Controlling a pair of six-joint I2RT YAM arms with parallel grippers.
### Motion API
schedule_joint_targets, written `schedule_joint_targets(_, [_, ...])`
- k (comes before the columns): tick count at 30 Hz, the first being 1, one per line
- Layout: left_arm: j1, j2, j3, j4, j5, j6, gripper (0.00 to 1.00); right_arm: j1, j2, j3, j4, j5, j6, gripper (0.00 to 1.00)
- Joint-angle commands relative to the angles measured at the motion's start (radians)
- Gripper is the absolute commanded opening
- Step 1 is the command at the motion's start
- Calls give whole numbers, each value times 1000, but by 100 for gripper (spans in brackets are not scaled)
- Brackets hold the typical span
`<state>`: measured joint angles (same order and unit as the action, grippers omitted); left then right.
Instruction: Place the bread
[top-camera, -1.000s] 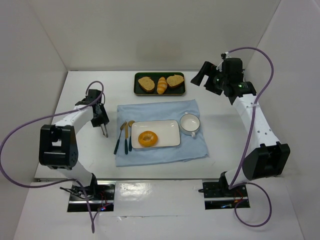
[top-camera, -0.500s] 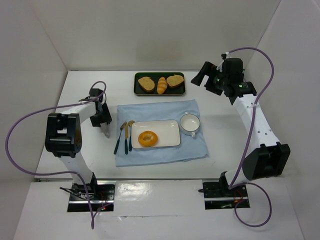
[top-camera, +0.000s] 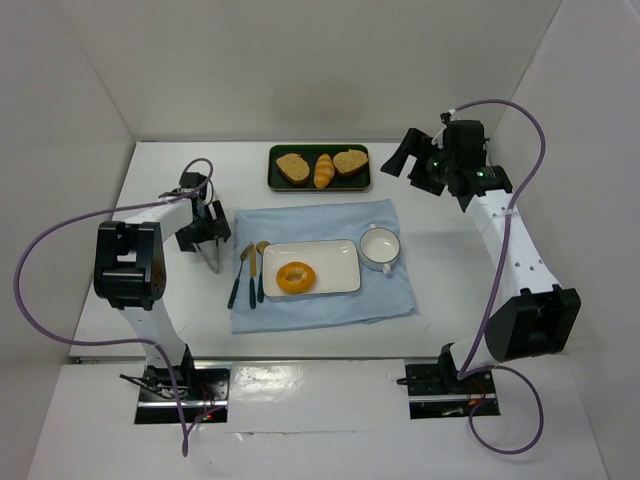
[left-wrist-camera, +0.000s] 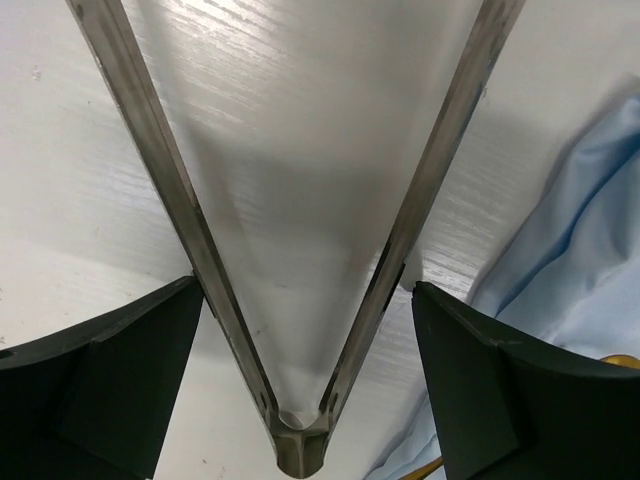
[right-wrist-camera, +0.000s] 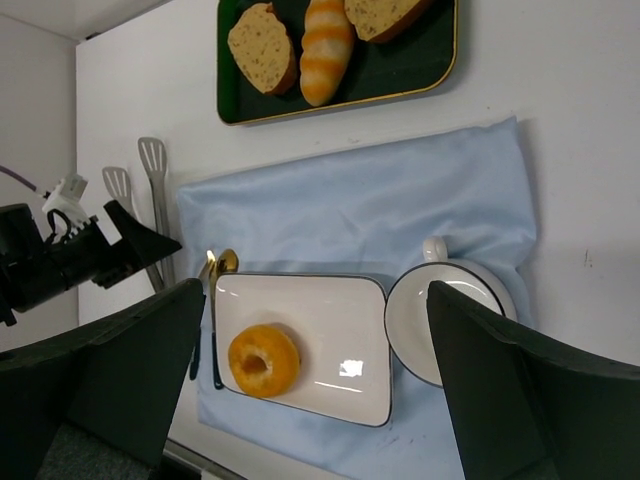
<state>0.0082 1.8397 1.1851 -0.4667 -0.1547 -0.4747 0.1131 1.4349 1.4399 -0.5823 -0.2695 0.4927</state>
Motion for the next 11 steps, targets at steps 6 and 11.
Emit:
schedule_joint_targets(6, [-2, -218, 53, -75, -60, -57, 100, 45, -37, -21, -8, 53, 10, 99])
schedule_joint_targets(11, [-54, -368, 159, -119, 0, -67, 100, 57, -37, -30, 16, 78, 32, 99])
